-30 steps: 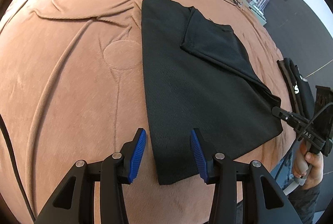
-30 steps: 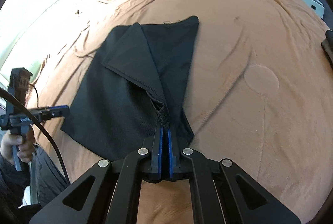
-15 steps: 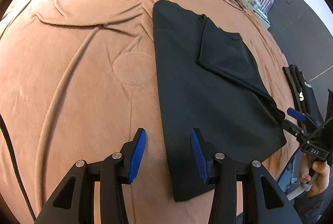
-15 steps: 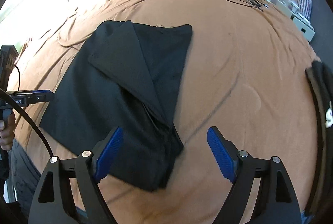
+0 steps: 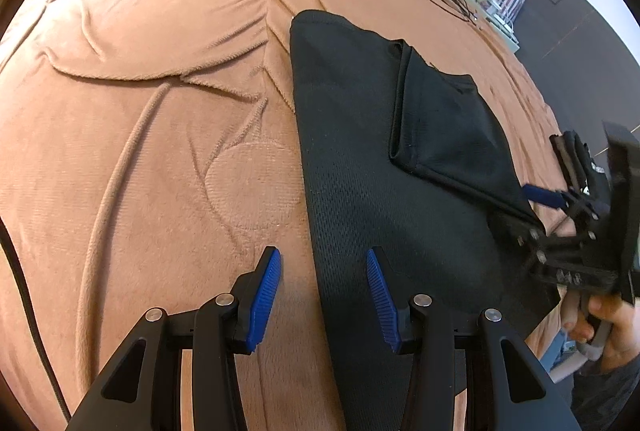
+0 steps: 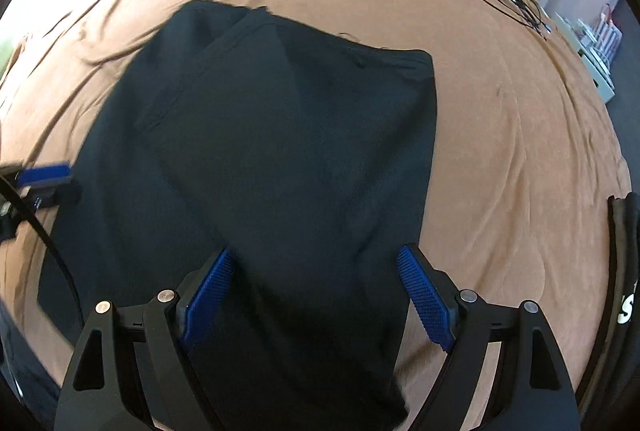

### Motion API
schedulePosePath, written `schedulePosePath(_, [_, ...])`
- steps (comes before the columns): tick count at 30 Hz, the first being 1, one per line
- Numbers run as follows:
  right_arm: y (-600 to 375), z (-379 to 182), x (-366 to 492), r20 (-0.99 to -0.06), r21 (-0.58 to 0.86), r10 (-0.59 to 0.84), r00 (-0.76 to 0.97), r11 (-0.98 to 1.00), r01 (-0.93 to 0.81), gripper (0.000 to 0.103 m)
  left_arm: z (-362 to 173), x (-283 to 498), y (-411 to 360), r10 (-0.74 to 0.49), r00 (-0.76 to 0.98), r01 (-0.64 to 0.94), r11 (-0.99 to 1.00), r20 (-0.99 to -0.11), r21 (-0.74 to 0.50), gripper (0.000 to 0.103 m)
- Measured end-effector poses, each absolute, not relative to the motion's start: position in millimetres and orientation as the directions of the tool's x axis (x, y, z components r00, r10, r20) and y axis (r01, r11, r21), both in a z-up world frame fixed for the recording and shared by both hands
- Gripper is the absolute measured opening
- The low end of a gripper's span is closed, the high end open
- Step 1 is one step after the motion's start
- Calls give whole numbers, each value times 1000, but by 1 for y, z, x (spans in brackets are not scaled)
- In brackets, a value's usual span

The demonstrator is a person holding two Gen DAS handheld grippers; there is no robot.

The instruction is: Fold small clothes

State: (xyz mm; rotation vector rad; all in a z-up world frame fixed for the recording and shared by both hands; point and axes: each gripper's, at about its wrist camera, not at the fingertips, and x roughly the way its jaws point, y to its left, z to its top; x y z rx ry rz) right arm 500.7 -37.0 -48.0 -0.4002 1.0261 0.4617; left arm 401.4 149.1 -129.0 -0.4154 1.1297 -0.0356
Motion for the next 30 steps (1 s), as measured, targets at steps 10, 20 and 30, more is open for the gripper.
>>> schedulePosePath(10, [-80,-53,574,-865,117,271,422,927,-356,82,-136,406,147,-231,416,-169,931,-880,-324,47])
schedulePosePath(20, [-131,-66,600,-838,220,282,467,958,-184,79,-137,408,143,-223,412,-158,937,-883,-311,47])
schedulePosePath(30, [-125,-39,573,-814,205,342,469,925,-319,74,-126,412,156,-231,435,-164,930,-870,-329,47])
